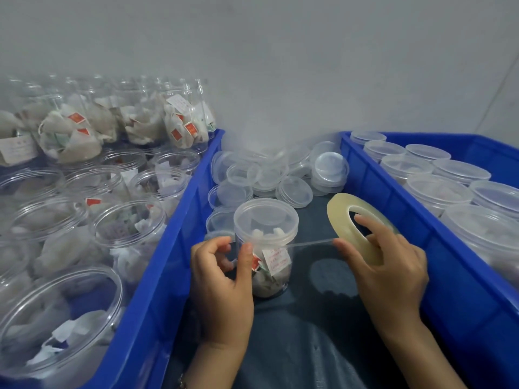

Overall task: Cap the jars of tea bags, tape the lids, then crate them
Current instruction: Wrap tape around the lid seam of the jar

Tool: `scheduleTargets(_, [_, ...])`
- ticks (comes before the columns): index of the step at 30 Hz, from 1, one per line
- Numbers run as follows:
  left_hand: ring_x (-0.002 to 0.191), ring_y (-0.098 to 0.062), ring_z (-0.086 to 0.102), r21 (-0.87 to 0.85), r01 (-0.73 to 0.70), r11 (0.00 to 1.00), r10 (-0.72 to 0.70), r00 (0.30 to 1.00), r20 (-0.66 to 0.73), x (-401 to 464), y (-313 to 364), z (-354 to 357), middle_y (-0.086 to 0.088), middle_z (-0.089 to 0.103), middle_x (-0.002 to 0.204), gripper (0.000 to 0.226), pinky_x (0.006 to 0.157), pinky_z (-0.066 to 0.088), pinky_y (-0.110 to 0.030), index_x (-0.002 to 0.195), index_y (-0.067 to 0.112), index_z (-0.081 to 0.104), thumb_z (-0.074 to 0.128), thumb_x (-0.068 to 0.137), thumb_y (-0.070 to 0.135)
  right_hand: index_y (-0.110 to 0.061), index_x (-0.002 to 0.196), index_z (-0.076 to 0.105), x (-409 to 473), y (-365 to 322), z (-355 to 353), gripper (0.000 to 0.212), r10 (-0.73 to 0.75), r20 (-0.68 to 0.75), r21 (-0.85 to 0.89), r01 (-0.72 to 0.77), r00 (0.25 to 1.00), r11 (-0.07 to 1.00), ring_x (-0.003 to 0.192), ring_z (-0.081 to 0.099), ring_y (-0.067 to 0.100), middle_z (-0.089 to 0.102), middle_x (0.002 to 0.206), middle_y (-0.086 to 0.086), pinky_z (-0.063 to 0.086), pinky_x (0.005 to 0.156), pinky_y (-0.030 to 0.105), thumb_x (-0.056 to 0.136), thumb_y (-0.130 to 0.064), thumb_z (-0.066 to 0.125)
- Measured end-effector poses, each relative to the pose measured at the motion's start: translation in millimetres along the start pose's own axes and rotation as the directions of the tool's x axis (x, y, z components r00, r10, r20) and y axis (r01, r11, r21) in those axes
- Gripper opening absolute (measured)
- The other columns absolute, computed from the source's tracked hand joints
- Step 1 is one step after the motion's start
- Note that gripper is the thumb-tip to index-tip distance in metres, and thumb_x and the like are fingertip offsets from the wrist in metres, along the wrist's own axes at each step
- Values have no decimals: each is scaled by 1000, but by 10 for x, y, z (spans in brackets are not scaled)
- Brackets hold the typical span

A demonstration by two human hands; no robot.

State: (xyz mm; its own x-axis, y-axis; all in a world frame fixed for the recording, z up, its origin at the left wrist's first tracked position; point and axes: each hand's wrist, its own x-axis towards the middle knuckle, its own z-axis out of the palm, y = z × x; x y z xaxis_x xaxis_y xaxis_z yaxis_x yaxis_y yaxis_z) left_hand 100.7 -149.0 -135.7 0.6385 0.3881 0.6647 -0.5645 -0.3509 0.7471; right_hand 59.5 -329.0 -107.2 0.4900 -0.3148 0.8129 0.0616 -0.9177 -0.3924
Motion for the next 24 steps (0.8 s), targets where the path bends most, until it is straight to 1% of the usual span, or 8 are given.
scheduleTargets(4, [82,2,54,-138,260,956,-262,965,1,18,-39,75,10,53,99,19,72,43,-16,105,26,46,57,90,21,-8,102,71,-18,-4,3,52,-29,0,-14,29,1000,999,70,66,23,72,85,5,42,74,35,72,-50,65])
scheduleTargets(7, [95,-16,58,-253,381,889,-395,919,-6,44,-60,82,11,54,102,24,75,42,-14,109,25,44,48,96,6,-8,101,71,-20,9,14,49,-44,-1,-23,44,999,999,72,68,22,72,89,3,44,73,37,70,-46,69])
scheduleTargets(9, [100,-9,59,-304,362,881,-373,928,23,42,-29,63,13,55,109,23,77,43,-10,114,29,44,48,93,21,-8,101,72,-21,15,25,48,-54,-10,-23,54,998,998,71,68,21,72,88,3,44,72,36,70,-45,70])
scheduleTargets(12, [112,16,49,-348,411,842,-337,906,255,24,35,85,22,47,128,43,86,39,-3,131,40,33,53,93,39,-9,99,72,-28,22,35,47,-79,-37,-31,78,996,996,71,68,20,73,88,1,43,72,33,74,-48,63])
scheduleTargets(15, [110,30,38,-360,487,796,-321,843,431,34,50,103,49,40,121,57,82,32,5,138,45,23,43,84,44,-9,98,72,-33,38,40,46,-96,-60,-34,94,994,995,70,68,21,73,87,1,38,72,31,77,-48,60])
scheduleTargets(17, [108,29,40,-356,476,804,-305,845,440,47,51,87,54,44,112,50,81,33,5,132,47,31,41,83,43,-9,98,72,-30,56,46,46,-99,-66,-31,97,993,995,69,68,21,73,86,2,38,71,32,77,-48,61])
scheduleTargets(20, [108,24,46,-396,483,781,-298,846,443,67,68,59,48,52,111,49,80,36,3,133,35,40,47,84,35,-9,97,72,-29,71,46,45,-91,-75,-24,89,993,996,69,67,21,73,87,3,43,70,34,77,-48,61])
scheduleTargets(24, [118,18,44,-440,518,733,-323,835,446,73,37,25,41,53,120,46,96,37,-5,131,36,44,51,86,34,-9,95,73,-40,64,32,37,-61,-82,-53,57,995,997,66,66,22,73,84,2,43,68,33,75,-40,71])
